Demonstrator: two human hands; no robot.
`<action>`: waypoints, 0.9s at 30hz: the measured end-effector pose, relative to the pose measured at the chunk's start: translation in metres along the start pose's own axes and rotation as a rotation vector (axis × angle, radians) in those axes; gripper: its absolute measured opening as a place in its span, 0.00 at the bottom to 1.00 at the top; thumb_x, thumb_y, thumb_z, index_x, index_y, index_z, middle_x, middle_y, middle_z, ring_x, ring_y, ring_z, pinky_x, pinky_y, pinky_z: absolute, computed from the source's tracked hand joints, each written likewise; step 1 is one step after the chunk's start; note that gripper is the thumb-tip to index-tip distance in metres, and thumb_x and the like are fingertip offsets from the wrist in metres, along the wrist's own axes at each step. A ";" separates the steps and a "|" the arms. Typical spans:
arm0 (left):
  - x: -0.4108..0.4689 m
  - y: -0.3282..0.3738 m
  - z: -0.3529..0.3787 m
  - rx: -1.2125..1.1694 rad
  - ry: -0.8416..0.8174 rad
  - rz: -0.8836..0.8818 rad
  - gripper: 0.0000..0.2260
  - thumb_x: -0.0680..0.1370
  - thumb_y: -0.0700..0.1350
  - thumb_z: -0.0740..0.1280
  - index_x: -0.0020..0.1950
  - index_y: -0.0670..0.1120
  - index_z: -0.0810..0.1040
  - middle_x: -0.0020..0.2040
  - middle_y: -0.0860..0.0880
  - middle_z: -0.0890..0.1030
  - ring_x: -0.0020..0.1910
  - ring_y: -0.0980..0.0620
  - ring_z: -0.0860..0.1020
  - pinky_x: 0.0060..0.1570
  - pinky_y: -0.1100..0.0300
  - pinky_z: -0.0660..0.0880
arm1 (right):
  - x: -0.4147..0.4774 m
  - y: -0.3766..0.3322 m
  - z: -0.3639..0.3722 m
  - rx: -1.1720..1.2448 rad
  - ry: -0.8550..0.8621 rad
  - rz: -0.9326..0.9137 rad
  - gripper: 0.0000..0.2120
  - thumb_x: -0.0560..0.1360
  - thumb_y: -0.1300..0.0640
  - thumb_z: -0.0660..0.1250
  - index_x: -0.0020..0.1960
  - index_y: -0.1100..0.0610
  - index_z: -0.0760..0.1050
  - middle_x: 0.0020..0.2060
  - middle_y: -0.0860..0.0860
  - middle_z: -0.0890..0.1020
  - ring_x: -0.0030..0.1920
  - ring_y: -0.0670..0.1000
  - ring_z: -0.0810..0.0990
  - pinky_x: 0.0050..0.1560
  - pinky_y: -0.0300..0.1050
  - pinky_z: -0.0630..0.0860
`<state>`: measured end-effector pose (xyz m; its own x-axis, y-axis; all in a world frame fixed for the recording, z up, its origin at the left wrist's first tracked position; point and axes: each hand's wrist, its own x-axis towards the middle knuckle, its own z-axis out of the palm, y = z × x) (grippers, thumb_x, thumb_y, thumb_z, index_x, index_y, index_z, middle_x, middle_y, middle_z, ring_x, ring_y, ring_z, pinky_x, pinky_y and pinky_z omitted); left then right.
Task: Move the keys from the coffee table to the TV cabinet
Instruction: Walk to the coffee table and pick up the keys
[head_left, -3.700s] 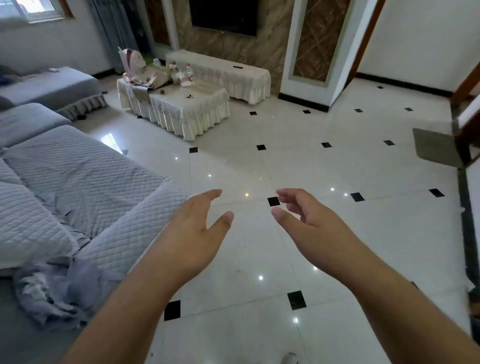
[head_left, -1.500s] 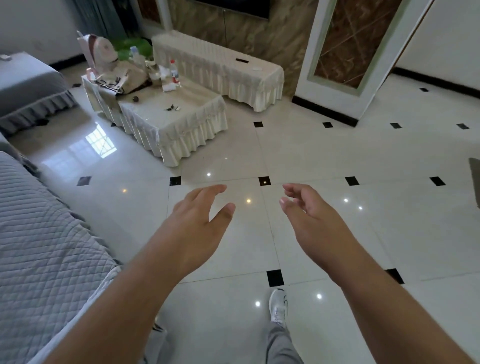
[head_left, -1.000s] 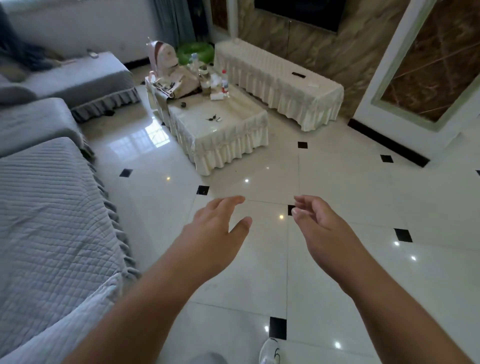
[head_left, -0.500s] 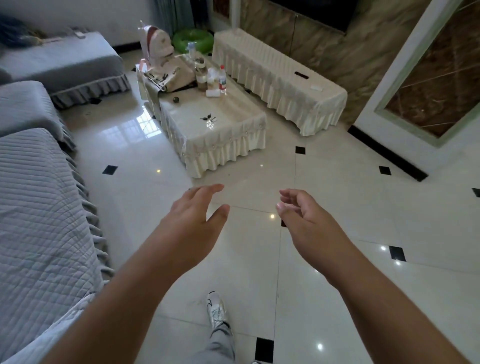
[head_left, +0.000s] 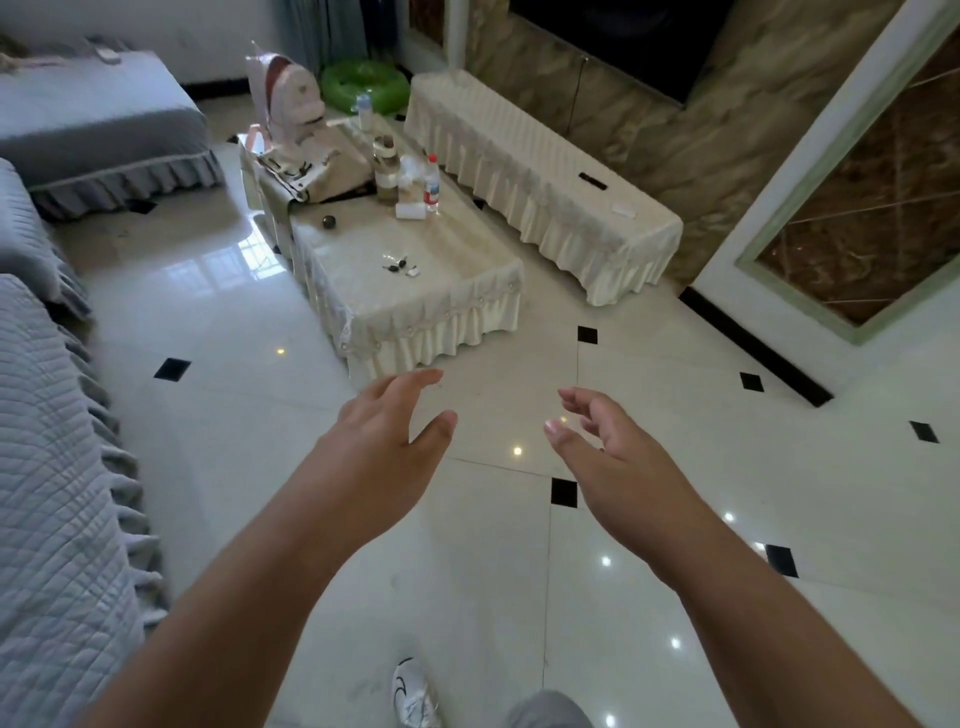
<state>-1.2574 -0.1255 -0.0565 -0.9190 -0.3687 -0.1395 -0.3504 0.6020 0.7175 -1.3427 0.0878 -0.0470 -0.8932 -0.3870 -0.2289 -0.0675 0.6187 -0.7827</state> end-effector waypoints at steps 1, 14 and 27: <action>0.007 -0.001 -0.003 -0.009 -0.001 -0.003 0.20 0.77 0.65 0.57 0.69 0.68 0.64 0.70 0.63 0.66 0.69 0.59 0.66 0.67 0.51 0.66 | 0.009 -0.002 0.002 -0.007 -0.007 -0.004 0.23 0.78 0.39 0.61 0.72 0.38 0.65 0.65 0.37 0.70 0.63 0.38 0.68 0.61 0.43 0.66; 0.126 0.006 -0.017 0.076 0.092 -0.101 0.22 0.77 0.63 0.59 0.71 0.64 0.65 0.71 0.60 0.66 0.68 0.59 0.66 0.61 0.59 0.63 | 0.177 -0.015 -0.012 0.000 -0.102 -0.144 0.23 0.78 0.39 0.60 0.72 0.39 0.66 0.70 0.39 0.70 0.68 0.40 0.68 0.62 0.43 0.65; 0.266 0.056 0.002 0.016 0.221 -0.218 0.21 0.78 0.62 0.60 0.71 0.65 0.65 0.62 0.67 0.63 0.61 0.65 0.64 0.58 0.62 0.63 | 0.369 -0.039 -0.067 -0.090 -0.196 -0.279 0.24 0.79 0.41 0.61 0.73 0.44 0.67 0.69 0.46 0.74 0.58 0.42 0.74 0.58 0.44 0.69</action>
<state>-1.5219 -0.1887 -0.0549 -0.7613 -0.6340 -0.1361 -0.5392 0.5023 0.6761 -1.6995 -0.0332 -0.0615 -0.7327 -0.6686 -0.1269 -0.3442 0.5250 -0.7784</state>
